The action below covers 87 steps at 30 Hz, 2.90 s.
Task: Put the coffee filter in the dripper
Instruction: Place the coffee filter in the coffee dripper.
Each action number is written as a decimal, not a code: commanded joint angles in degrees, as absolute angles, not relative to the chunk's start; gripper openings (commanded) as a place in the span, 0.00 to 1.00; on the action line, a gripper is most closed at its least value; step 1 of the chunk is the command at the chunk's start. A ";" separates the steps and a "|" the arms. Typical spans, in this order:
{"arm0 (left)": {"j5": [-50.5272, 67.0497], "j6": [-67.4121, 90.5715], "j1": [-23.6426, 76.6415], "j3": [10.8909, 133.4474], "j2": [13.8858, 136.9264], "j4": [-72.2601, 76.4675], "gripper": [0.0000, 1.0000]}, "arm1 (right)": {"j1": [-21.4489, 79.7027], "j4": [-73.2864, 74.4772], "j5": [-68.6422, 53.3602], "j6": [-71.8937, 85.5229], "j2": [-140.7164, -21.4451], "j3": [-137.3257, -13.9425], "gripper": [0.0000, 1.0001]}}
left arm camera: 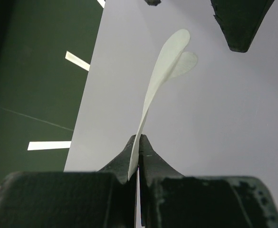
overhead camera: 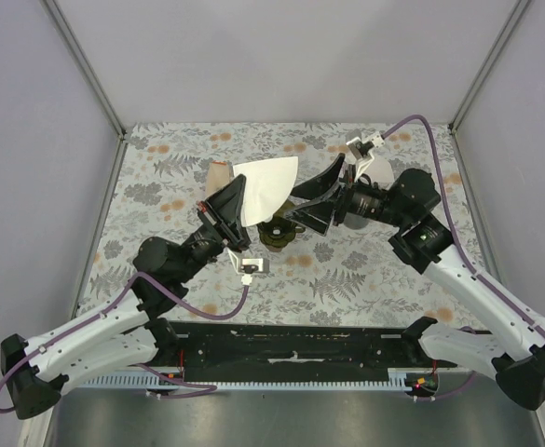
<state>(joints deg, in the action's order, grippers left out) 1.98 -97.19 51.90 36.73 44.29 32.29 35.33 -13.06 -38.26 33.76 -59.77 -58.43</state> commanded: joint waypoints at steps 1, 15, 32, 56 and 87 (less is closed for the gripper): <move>2.19 -99.40 52.91 36.30 43.24 33.49 0.02 | 35.16 -18.71 -40.52 36.65 -60.99 -60.12 0.91; 5.10 -93.89 54.32 38.93 40.43 12.68 0.25 | 34.19 -19.52 -38.59 41.92 -64.08 -61.27 0.00; 16.35 -45.91 54.58 73.28 52.62 -31.99 0.63 | 32.70 -1.49 -22.15 41.75 -55.02 -59.77 0.00; -8.08 -51.42 66.88 75.15 61.00 -23.21 0.45 | 32.70 -3.69 -21.27 41.22 -53.44 -59.24 0.00; -14.85 -56.95 67.15 74.35 63.89 -20.13 0.37 | 32.70 -4.75 -21.71 41.31 -53.17 -58.71 0.00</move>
<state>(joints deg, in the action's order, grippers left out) -12.19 -54.35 66.74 73.65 63.24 -22.59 32.77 -2.42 -21.32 41.39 -53.71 -58.26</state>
